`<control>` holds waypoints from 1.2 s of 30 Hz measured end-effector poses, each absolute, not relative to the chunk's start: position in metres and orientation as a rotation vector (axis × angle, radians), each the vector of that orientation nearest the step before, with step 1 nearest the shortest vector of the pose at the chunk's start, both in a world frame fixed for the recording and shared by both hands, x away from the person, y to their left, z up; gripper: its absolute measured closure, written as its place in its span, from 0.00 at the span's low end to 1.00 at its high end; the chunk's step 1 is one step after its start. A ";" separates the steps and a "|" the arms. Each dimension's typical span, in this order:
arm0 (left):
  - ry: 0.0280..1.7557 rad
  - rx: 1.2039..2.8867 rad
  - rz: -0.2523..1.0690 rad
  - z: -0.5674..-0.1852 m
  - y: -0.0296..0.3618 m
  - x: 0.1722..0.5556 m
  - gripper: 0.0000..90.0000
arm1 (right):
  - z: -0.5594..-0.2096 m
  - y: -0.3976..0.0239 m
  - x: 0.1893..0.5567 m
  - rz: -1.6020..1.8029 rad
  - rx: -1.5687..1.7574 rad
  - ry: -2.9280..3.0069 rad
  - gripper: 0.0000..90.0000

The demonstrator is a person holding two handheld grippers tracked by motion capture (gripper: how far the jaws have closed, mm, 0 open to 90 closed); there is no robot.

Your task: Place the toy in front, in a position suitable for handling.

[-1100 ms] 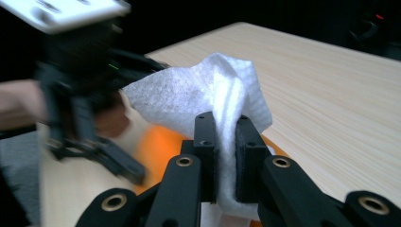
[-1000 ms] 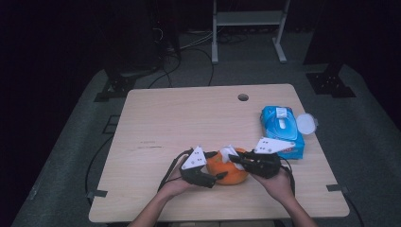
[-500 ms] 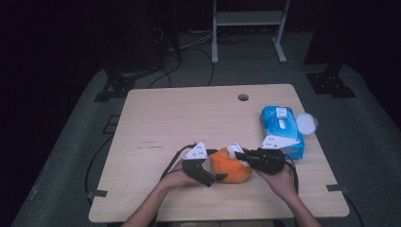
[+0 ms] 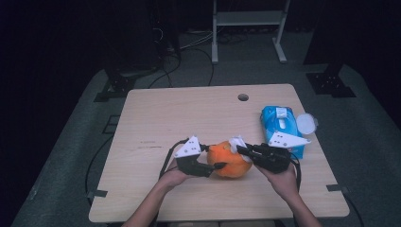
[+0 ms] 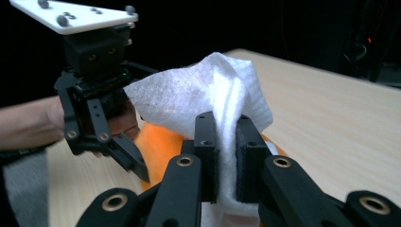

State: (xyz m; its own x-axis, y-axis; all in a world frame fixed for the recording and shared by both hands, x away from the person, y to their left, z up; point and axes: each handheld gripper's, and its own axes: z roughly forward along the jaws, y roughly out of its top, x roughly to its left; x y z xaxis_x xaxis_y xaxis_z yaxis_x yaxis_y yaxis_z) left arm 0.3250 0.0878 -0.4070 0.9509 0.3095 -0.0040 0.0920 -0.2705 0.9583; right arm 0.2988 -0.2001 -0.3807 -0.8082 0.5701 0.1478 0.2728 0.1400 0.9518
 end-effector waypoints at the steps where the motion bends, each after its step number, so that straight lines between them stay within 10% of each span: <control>1: 0.289 1.833 0.223 -0.401 0.090 0.323 0.40 | -0.379 -0.201 0.299 1.737 0.825 2.162 0.90; 28: 0.231 2.057 0.335 -0.415 0.065 0.315 0.36 | -0.385 -0.175 0.294 1.667 0.789 2.281 0.90; 36: 0.239 2.007 0.230 -0.411 0.079 0.323 0.19 | -0.405 -0.179 0.303 1.633 0.853 2.334 0.90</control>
State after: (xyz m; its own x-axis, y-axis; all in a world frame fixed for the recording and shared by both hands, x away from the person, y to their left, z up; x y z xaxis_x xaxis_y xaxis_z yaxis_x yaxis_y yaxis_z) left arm 0.3234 0.0795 -0.4112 0.9615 0.2689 0.0560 0.0670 -0.4274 0.9016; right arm 0.3029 -0.1785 -0.4053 -0.8226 0.5390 0.1814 0.3551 0.2377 0.9041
